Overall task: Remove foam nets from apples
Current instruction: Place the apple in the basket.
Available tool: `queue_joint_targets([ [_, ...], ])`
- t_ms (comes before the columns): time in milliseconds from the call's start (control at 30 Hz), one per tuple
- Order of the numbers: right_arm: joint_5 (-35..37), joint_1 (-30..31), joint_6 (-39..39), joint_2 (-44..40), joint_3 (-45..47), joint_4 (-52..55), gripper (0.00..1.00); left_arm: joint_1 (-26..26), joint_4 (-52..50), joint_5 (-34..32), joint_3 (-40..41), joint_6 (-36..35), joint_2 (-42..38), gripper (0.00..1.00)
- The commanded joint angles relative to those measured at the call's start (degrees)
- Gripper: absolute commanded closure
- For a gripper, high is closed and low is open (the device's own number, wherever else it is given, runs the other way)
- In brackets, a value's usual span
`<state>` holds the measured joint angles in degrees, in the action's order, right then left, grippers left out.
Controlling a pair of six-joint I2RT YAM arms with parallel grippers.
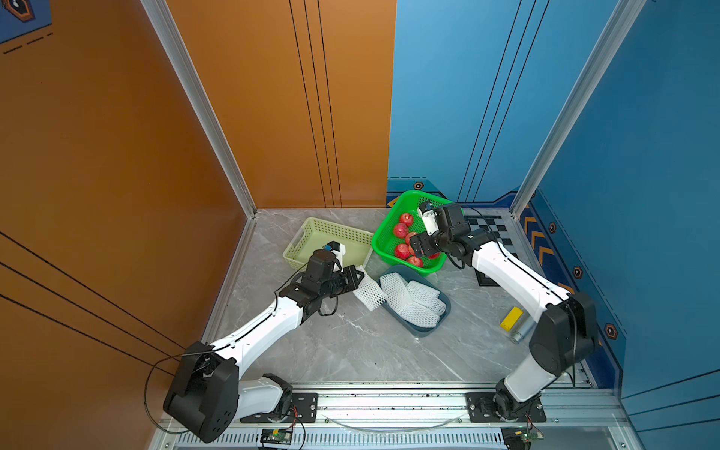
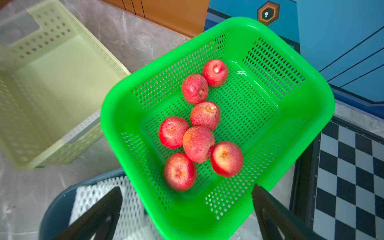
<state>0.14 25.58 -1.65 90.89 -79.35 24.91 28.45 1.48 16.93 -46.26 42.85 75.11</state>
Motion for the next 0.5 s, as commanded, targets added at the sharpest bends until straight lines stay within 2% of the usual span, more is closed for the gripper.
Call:
queue_joint_targets([
  [0,-1.9,1.0,1.5,-6.6,6.5,-3.2,0.0,3.9,3.9,-0.6,-3.5,-1.1,4.2,1.0],
  [167,-4.0,0.9,3.6,-18.4,15.3,-6.7,0.0,9.9,11.2,-3.1,-6.9,1.5,11.8,1.0],
  [300,-7.1,0.4,5.7,-25.9,20.8,-7.4,0.06,13.4,17.3,-4.8,-8.9,4.1,17.7,1.0],
  [367,-10.9,-0.2,7.8,-28.9,23.7,-8.2,0.17,14.9,18.5,-6.7,-9.7,4.7,19.6,1.0],
  [467,-16.8,-0.4,11.4,-32.2,28.2,-11.5,0.49,16.5,20.2,-11.0,-9.0,5.2,20.6,1.0],
])
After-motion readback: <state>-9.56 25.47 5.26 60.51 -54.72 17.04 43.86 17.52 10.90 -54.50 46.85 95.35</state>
